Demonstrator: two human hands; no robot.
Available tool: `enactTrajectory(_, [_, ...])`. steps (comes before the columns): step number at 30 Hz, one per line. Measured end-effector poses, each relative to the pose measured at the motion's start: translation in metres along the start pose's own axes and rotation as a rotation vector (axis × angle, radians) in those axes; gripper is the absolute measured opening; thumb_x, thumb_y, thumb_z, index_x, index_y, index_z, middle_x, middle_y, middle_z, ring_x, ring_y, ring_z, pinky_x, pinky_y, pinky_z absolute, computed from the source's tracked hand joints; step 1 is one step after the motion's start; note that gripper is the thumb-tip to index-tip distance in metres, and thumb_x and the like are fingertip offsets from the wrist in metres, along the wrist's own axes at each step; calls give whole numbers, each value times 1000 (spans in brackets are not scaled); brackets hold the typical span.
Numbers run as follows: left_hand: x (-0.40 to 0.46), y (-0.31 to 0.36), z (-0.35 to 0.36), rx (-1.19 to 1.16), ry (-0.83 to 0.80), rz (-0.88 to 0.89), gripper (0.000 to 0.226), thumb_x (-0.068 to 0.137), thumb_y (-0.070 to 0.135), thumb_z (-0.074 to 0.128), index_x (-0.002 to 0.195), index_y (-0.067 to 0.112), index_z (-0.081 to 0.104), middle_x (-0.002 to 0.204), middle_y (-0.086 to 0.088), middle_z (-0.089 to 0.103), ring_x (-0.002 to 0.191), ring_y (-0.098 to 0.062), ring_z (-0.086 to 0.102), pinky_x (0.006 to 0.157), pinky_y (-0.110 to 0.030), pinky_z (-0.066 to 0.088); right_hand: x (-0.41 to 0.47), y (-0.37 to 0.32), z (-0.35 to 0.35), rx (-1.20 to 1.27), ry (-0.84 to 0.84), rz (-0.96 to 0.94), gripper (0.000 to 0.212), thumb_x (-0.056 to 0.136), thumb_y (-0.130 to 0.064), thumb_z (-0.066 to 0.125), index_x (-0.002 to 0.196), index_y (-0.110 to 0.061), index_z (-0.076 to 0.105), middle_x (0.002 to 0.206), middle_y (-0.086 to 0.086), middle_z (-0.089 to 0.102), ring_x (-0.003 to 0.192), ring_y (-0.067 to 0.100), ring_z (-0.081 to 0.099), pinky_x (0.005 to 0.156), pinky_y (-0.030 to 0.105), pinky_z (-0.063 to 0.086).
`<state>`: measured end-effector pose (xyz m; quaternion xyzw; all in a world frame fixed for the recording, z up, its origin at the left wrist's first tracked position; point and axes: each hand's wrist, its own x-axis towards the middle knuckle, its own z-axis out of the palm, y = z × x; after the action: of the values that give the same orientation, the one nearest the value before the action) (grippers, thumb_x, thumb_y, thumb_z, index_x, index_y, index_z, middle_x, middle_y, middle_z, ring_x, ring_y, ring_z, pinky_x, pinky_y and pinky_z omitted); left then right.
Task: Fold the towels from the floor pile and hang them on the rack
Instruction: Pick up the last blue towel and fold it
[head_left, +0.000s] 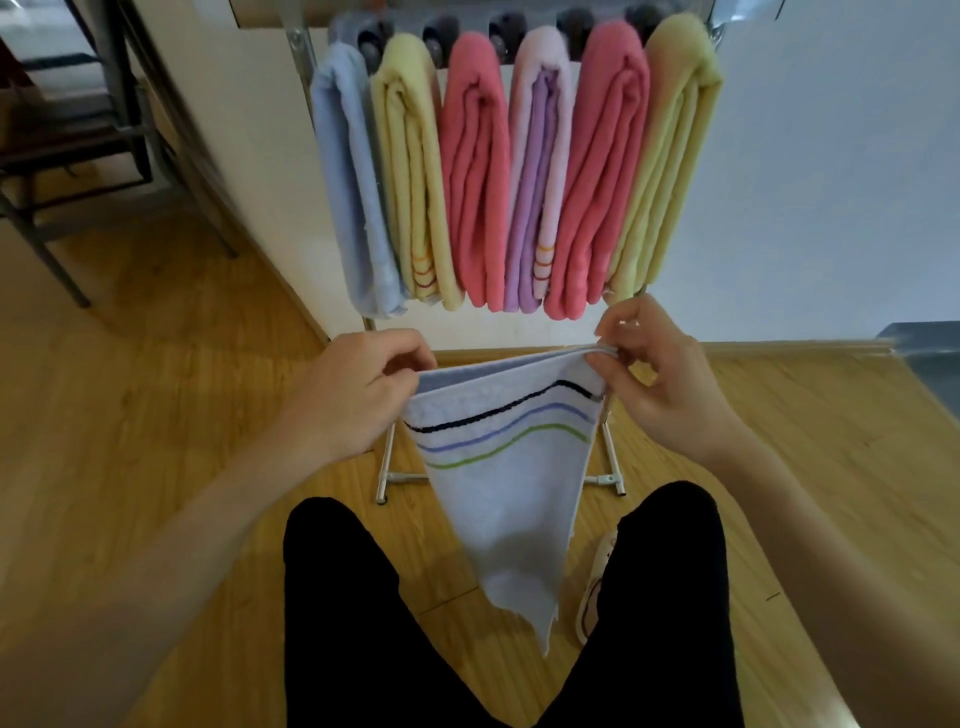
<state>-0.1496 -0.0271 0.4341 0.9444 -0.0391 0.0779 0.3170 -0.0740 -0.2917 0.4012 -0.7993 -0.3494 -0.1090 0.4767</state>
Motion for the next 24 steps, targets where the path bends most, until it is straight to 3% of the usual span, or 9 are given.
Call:
enactTrajectory(3, [-1,11,-2,-285,-85,31,30,72,11,43,89,18,67,84,3,67,83,-11,61,71,-31,50,6,-3,-1,-42,31,-22,12,90,1,57,98,-8,59,71,8,61,64,14,52,62,12,40])
enactTrajectory(6, [-3,12,7,-370,-210,54,44,71,7,41,109,22,59,91,-1,66,87,-19,63,73,-35,51,13,9,8,-88,-24,42,9,91,-2,56,91,-10,61,68,2,59,60,13,51,58,17,40])
enactTrajectory(8, [-3,10,14,-292,-301,90,53,73,7,39,120,27,53,94,-3,62,86,-22,60,72,-37,49,18,19,18,-117,-64,88,10,90,-3,55,89,-12,60,66,-4,57,58,8,50,56,13,37])
enactTrajectory(10, [-2,8,18,-192,-392,115,59,72,6,36,123,32,53,98,1,60,87,-17,56,73,-31,44,22,25,27,-157,-96,100,9,90,-3,55,90,-10,61,66,1,58,59,9,50,55,14,37])
enactTrajectory(13, [-3,9,20,-52,-531,145,48,78,-3,42,114,21,62,97,15,58,88,12,51,72,-8,35,26,28,38,-182,-134,93,7,90,-5,55,91,-8,62,68,8,60,62,16,51,57,22,39])
enactTrajectory(16, [-2,9,19,54,-628,139,37,80,-1,51,107,21,67,83,19,57,77,7,52,66,-11,36,27,28,47,-174,-162,69,7,90,-5,55,90,-8,62,65,5,59,58,18,50,57,29,41])
enactTrajectory(19, [-1,10,19,153,-763,198,46,83,1,51,119,27,63,94,21,59,82,8,53,70,-14,43,27,27,53,-171,-188,57,6,91,-6,56,91,-9,62,67,6,61,59,18,52,59,32,44])
enactTrajectory(22, [4,6,27,312,-724,332,40,89,6,56,123,25,63,108,12,66,86,7,54,81,-16,42,28,27,57,-153,-184,55,7,91,-7,57,93,-9,63,70,6,63,62,15,53,60,28,44])
enactTrajectory(24, [7,0,32,391,-591,496,24,92,14,58,112,18,70,99,5,70,88,-5,60,80,-22,44,28,29,56,-140,-164,64,8,91,-7,57,94,-10,64,73,5,63,65,14,53,60,22,43])
